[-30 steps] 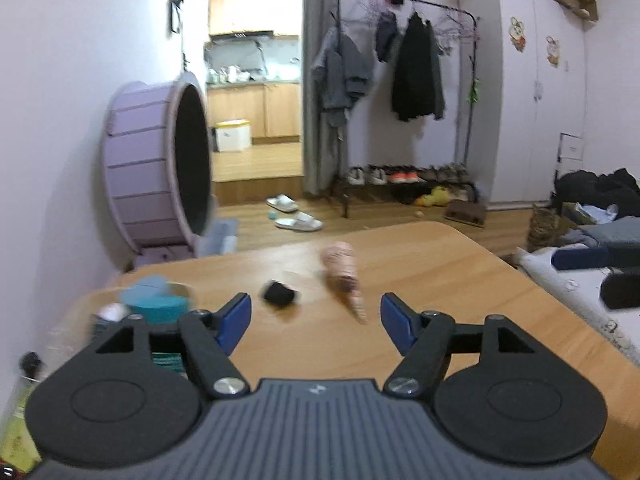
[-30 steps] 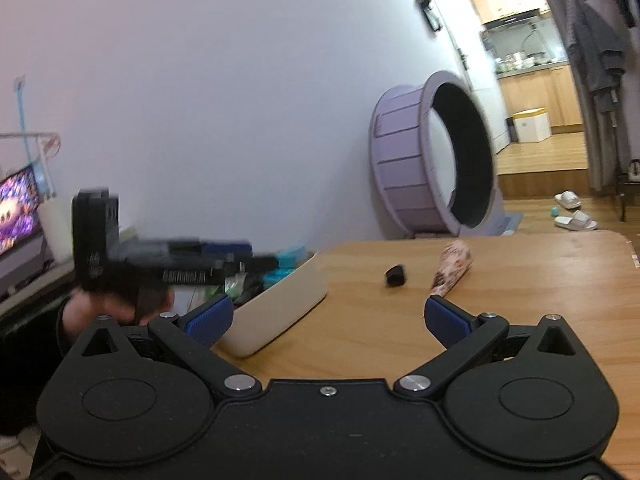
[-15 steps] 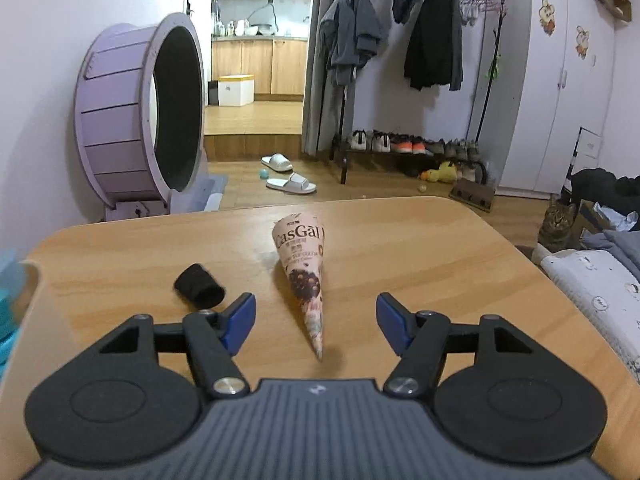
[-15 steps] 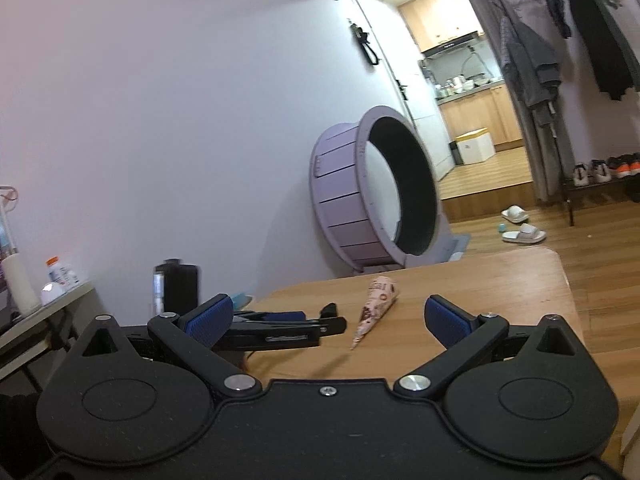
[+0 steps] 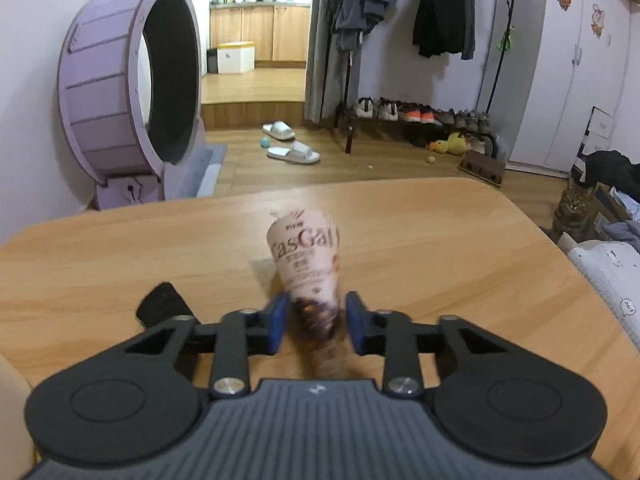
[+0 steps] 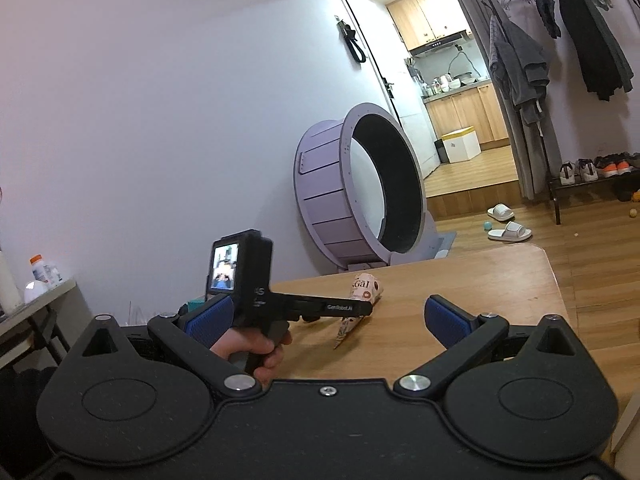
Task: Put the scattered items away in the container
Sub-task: 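Close the left gripper on the cone wrapper and lift it, then carry the cone over the cream bin and open the left gripper, then move the left gripper to the small black object on the table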
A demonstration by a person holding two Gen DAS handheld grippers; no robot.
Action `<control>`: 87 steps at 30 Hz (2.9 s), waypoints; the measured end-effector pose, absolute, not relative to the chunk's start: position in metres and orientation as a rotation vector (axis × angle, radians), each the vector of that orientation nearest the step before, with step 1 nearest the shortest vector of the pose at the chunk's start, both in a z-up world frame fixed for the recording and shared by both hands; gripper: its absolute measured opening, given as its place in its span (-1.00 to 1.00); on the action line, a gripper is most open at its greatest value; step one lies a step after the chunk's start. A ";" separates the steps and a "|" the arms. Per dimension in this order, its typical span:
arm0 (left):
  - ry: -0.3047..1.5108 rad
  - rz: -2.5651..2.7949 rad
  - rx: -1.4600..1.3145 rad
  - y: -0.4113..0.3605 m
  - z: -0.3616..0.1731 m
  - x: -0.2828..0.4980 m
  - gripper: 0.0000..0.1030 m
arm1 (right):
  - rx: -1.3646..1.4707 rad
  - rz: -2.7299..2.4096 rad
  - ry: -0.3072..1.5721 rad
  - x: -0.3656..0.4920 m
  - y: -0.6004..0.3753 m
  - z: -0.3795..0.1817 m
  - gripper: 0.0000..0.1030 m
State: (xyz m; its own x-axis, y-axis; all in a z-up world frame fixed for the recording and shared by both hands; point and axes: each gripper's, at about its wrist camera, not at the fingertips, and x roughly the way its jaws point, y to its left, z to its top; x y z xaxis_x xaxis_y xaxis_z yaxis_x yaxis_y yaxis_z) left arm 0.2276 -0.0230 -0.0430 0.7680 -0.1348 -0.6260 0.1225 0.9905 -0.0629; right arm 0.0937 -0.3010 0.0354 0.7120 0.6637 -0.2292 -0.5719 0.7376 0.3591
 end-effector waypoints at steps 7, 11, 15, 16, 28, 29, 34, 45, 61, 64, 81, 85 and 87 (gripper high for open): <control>0.628 -0.129 -0.020 -0.020 -0.039 0.215 -0.56 | 0.277 0.709 0.353 0.090 -0.302 0.037 1.00; 0.580 -0.150 -0.037 -0.013 -0.021 0.186 -0.56 | 0.274 0.730 0.360 0.090 -0.302 0.038 1.00; 0.539 -0.173 -0.043 -0.005 -0.002 0.148 -0.56 | 0.275 0.754 0.360 0.087 -0.301 0.039 1.00; 0.526 -0.177 -0.055 -0.001 0.002 0.137 -0.56 | 0.277 0.761 0.359 0.086 -0.300 0.040 1.00; 0.399 -0.183 -0.061 0.035 0.060 0.010 -0.56 | 0.296 0.868 0.371 0.072 -0.274 0.037 1.00; 0.384 -0.151 -0.049 0.041 0.065 0.004 -0.56 | 0.295 0.873 0.374 0.072 -0.272 0.037 1.00; 0.403 -0.008 -0.024 0.082 0.078 0.004 -0.56 | 0.297 0.892 0.390 0.070 -0.264 0.036 1.00; 0.548 0.171 0.010 0.139 0.051 0.071 -0.55 | 0.265 0.894 0.423 0.066 -0.252 0.033 1.00; 0.613 0.192 0.071 0.147 0.050 0.079 -0.24 | 0.250 0.901 0.431 0.066 -0.251 0.038 1.00; 0.573 0.167 0.082 0.139 0.062 0.063 -0.21 | 0.250 0.901 0.430 0.067 -0.253 0.038 1.00; 0.512 -0.114 -0.110 0.008 0.035 0.075 0.00 | 0.292 0.845 0.383 0.071 -0.283 0.046 1.00; 0.556 -0.109 -0.158 -0.001 0.006 0.112 0.00 | 0.315 0.822 0.362 0.075 -0.291 0.048 1.00; 0.557 -0.062 -0.153 -0.004 -0.002 0.129 0.00 | 0.321 0.810 0.357 0.076 -0.294 0.048 1.00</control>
